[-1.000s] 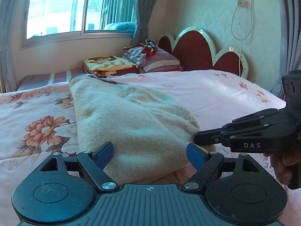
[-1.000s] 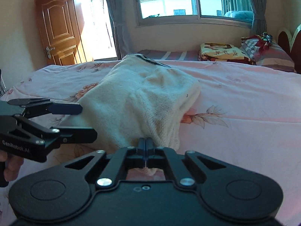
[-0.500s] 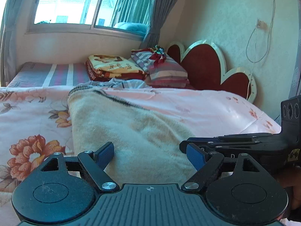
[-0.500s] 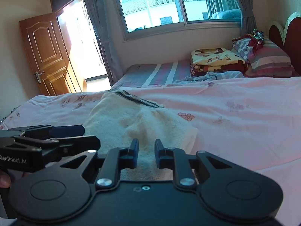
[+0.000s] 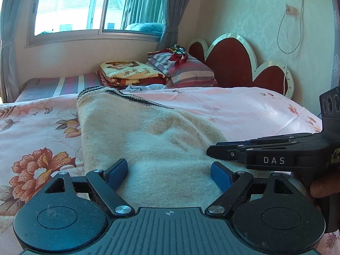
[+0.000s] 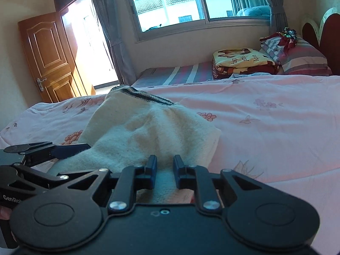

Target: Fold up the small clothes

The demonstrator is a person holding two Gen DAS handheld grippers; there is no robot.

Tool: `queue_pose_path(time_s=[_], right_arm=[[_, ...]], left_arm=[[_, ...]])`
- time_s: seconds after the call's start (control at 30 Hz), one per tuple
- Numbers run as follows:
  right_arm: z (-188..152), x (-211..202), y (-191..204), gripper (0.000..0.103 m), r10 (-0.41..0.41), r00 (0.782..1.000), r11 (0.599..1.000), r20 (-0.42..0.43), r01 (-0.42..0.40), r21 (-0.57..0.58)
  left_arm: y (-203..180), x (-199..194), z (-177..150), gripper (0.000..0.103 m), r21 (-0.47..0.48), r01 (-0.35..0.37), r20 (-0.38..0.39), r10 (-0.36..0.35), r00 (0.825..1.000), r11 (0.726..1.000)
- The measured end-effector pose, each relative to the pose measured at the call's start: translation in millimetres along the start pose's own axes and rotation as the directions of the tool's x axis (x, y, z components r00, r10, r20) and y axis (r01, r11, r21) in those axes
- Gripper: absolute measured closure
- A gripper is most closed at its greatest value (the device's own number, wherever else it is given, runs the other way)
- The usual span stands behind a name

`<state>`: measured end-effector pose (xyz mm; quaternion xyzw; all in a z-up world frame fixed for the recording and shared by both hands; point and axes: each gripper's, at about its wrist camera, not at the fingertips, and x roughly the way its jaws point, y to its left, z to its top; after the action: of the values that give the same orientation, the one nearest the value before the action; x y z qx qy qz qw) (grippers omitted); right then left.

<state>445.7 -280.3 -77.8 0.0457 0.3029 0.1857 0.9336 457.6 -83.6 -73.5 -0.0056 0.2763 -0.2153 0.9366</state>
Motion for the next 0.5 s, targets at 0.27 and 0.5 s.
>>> queue_pose_path(time_s=[0.27, 0.5], right_arm=[[8, 0, 0, 0.086, 0.005, 1.000, 1.000, -0.026, -0.005, -0.007], [42, -5, 0, 0.081, -0.023, 0.997, 1.000, 0.069, 0.023, 0.004]], left_arm=[[-2, -2, 6, 0.018, 0.004, -0.008, -0.025, 0.008, 1.000, 1.000], [43, -4, 55, 0.018, -0.088, -0.018, 0.053, 0.023, 0.998, 0.996]])
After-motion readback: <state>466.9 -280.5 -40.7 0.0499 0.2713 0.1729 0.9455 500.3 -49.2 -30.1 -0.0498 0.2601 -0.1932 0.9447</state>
